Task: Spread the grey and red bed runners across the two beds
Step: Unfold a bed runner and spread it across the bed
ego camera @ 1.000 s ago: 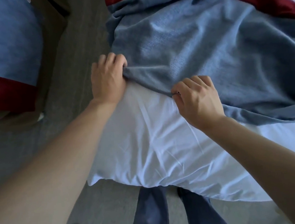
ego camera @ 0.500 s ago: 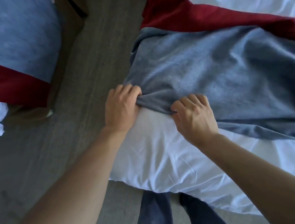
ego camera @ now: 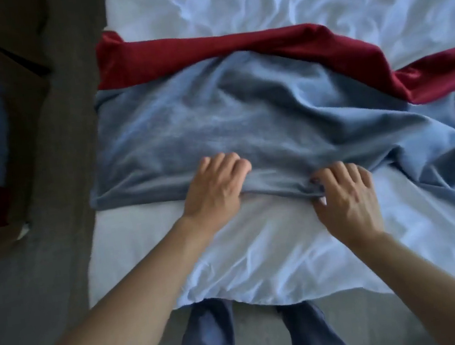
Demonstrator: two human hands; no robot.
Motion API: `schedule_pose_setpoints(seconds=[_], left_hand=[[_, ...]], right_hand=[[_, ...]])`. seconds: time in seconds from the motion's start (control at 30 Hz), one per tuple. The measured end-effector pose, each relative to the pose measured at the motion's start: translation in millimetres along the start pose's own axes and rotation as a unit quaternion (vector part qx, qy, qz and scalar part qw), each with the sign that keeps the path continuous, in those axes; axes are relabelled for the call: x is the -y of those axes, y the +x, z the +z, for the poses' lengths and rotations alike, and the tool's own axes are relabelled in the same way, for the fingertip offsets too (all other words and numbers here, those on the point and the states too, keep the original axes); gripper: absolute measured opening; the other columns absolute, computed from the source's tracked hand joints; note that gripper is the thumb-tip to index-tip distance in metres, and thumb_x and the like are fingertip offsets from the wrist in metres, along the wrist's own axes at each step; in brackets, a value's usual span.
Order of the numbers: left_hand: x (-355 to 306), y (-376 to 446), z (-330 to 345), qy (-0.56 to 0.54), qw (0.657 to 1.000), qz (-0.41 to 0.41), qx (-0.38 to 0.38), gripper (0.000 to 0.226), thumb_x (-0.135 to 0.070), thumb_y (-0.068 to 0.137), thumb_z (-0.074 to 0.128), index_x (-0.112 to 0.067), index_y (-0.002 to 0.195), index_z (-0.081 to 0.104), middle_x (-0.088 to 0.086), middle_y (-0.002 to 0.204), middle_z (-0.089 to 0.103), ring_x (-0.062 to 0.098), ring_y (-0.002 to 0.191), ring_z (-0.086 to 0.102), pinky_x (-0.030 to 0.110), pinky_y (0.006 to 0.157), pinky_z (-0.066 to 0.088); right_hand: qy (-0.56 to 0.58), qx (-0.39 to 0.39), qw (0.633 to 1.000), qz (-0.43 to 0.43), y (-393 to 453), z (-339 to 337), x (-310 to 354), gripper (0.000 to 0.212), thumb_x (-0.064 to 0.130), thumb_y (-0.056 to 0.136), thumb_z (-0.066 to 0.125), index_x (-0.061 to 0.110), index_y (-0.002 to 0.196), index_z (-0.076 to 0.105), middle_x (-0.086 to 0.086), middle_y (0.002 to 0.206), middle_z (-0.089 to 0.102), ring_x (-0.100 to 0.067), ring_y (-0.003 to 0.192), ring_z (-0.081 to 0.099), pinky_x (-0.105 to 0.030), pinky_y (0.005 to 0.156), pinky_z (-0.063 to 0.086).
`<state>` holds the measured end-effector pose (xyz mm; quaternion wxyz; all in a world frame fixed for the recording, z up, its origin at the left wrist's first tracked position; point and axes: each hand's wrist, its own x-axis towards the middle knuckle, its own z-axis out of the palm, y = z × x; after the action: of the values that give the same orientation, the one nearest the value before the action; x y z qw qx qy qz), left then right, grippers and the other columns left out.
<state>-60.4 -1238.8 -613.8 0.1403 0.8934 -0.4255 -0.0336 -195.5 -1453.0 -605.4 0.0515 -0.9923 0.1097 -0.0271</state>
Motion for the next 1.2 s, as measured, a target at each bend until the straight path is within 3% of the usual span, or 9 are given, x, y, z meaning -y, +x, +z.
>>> schedule_pose_setpoints(seconds=[0.2, 0.33, 0.5, 0.63, 0.77, 0.9, 1.0, 1.07, 1.2], left_hand=[[-115.2, 59.9, 42.4, 0.017, 0.999, 0.037, 0.016, 0.026, -0.004, 0.073, 0.059, -0.016, 0.096, 0.062, 0.003, 0.087, 0.058, 0.029, 0.082, 0.055, 0.04, 0.07, 0.038], [-161.8, 91.2, 57.3, 0.03, 0.999, 0.026, 0.01, 0.017, -0.007, 0.078, 0.06, -0.017, 0.092, 0.062, 0.002, 0.083, 0.057, 0.029, 0.079, 0.054, 0.039, 0.069, 0.036], [-190.7, 116.9, 66.6, 0.038, 0.999, -0.016, 0.029, 0.009, -0.01, 0.082, 0.061, -0.015, 0.09, 0.062, 0.006, 0.085, 0.06, 0.031, 0.083, 0.057, 0.042, 0.072, 0.04], [-186.2, 108.7, 52.8, -0.057, 0.995, -0.054, 0.069, 0.003, -0.014, 0.083, 0.064, -0.016, 0.084, 0.065, 0.006, 0.081, 0.063, 0.032, 0.082, 0.058, 0.042, 0.071, 0.044], [-186.0, 75.7, 38.5, -0.137, 0.974, -0.107, 0.147, 0.002, -0.021, 0.083, 0.064, -0.022, 0.083, 0.063, -0.003, 0.08, 0.065, 0.025, 0.083, 0.061, 0.036, 0.067, 0.047], [-193.7, 72.2, 38.5, -0.108, 0.978, -0.088, 0.157, 0.008, -0.016, 0.081, 0.063, -0.022, 0.086, 0.061, -0.004, 0.084, 0.067, 0.026, 0.086, 0.061, 0.035, 0.074, 0.042], [-220.0, 79.1, 44.0, -0.084, 0.991, -0.031, 0.095, 0.025, -0.014, 0.074, 0.066, -0.019, 0.098, 0.062, -0.002, 0.094, 0.063, 0.026, 0.09, 0.057, 0.039, 0.079, 0.041], [-248.9, 78.6, 48.8, -0.075, 0.994, 0.007, 0.074, 0.029, -0.018, 0.073, 0.066, -0.018, 0.101, 0.063, 0.0, 0.095, 0.061, 0.026, 0.091, 0.055, 0.039, 0.078, 0.041], [-310.8, 76.3, 68.5, -0.064, 0.992, 0.085, 0.073, 0.024, -0.017, 0.076, 0.066, -0.017, 0.1, 0.065, 0.002, 0.095, 0.06, 0.027, 0.088, 0.055, 0.039, 0.076, 0.041]], right_hand=[[-0.029, -0.039, 0.996, 0.068, -18.9, -16.5, -113.7, 0.03, 0.009, 0.077, 0.071, 0.012, 0.105, 0.061, -0.012, 0.102, 0.057, -0.036, 0.095, 0.051, -0.046, 0.088, 0.038], [-0.04, -0.046, 0.99, 0.123, -29.3, -16.4, -187.8, 0.027, 0.019, 0.077, 0.073, 0.013, 0.099, 0.058, -0.011, 0.096, 0.054, -0.034, 0.091, 0.048, -0.045, 0.086, 0.036], [-0.034, -0.032, 0.998, 0.051, -51.2, -13.9, -234.9, 0.007, 0.018, 0.085, 0.066, 0.011, 0.085, 0.065, -0.008, 0.078, 0.059, -0.036, 0.08, 0.056, -0.045, 0.084, 0.041], [0.011, -0.055, 0.998, 0.033, -64.8, -22.2, -242.7, 0.012, 0.016, 0.088, 0.062, 0.012, 0.076, 0.063, -0.003, 0.066, 0.057, -0.031, 0.07, 0.054, -0.043, 0.085, 0.041], [0.051, 0.017, 0.999, 0.003, -113.2, -37.3, -240.0, 0.024, 0.026, 0.088, 0.056, 0.012, 0.07, 0.061, -0.005, 0.065, 0.057, -0.033, 0.068, 0.055, -0.042, 0.082, 0.043], [0.049, 0.039, 0.998, -0.002, -143.6, -47.5, -232.5, 0.016, 0.024, 0.09, 0.064, 0.01, 0.092, 0.07, -0.005, 0.08, 0.063, -0.031, 0.078, 0.059, -0.047, 0.094, 0.047], [0.05, 0.037, 0.998, 0.032, -155.1, -51.3, -227.1, 0.034, 0.02, 0.085, 0.071, 0.008, 0.117, 0.067, -0.008, 0.107, 0.065, -0.031, 0.102, 0.059, -0.047, 0.103, 0.042], [0.051, 0.027, 0.996, 0.071, -164.4, -54.2, -227.9, 0.042, 0.017, 0.082, 0.073, 0.006, 0.122, 0.064, -0.009, 0.116, 0.063, -0.032, 0.111, 0.057, -0.046, 0.104, 0.041], [0.04, 0.002, 0.992, 0.117, -183.9, -59.9, -243.0, 0.04, 0.013, 0.081, 0.072, 0.007, 0.12, 0.064, -0.008, 0.117, 0.064, -0.033, 0.11, 0.058, -0.043, 0.099, 0.041]])
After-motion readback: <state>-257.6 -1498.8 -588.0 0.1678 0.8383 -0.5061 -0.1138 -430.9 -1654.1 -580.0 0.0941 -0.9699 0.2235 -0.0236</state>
